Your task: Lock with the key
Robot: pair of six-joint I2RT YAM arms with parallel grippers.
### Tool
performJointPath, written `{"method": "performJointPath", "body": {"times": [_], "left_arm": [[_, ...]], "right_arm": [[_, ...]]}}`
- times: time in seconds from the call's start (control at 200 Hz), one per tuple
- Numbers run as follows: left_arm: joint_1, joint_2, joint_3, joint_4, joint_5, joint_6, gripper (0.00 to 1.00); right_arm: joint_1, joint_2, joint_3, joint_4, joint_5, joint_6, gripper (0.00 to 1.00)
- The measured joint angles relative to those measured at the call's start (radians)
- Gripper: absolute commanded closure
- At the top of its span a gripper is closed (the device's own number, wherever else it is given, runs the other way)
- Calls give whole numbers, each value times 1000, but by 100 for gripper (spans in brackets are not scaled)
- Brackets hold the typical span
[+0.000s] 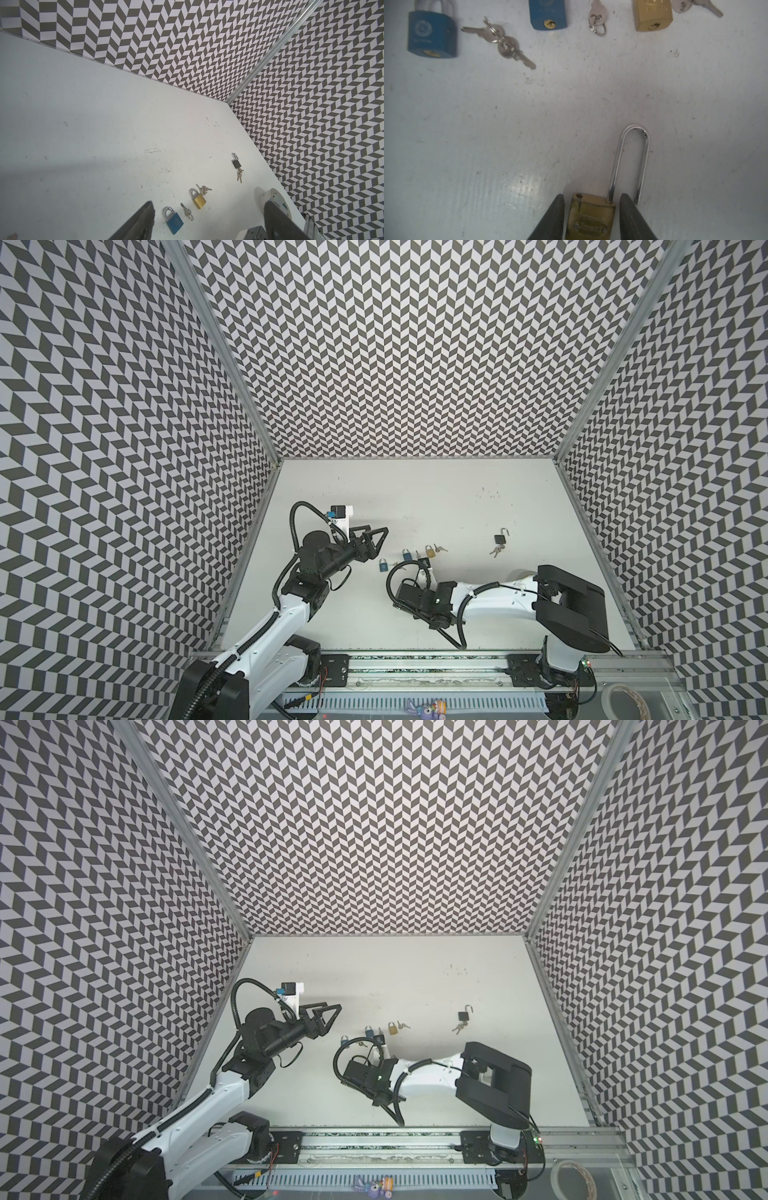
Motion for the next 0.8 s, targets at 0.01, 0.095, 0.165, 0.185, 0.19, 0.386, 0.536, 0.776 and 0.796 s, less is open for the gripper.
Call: {"method": "performJointPath", "body": {"times": [0.01, 0.095, 0.165, 0.185, 0.19, 0.386, 0.536, 0.776, 0.796], "left_arm": [[0, 0, 0, 0, 0, 0, 17], [0, 0, 0, -1, 1, 0, 17], [0, -1, 0, -5, 1, 0, 17], [0, -1, 0, -7, 1, 0, 17], [0, -2, 0, -8, 1, 0, 17], [0, -26, 0, -32, 2, 1, 17], [0, -50, 18, -80, 6, 11, 17], [0, -60, 131, -159, 38, 62, 17], [0, -61, 141, -164, 40, 68, 17]], "right_arm": [[0, 0, 0, 0, 0, 0, 60], [1, -1, -2, 0, -4, -2, 64], [1, -2, -2, 0, -11, -3, 70], [1, -3, -2, 0, -13, -4, 71], [1, -3, -2, 0, -13, -5, 72], [6, -47, -17, -41, -35, -15, 82], [8, -208, -59, -63, -24, -55, 100], [-78, -563, -144, 73, -66, -249, 100], [-89, -584, -147, 82, -72, -277, 100]]}}
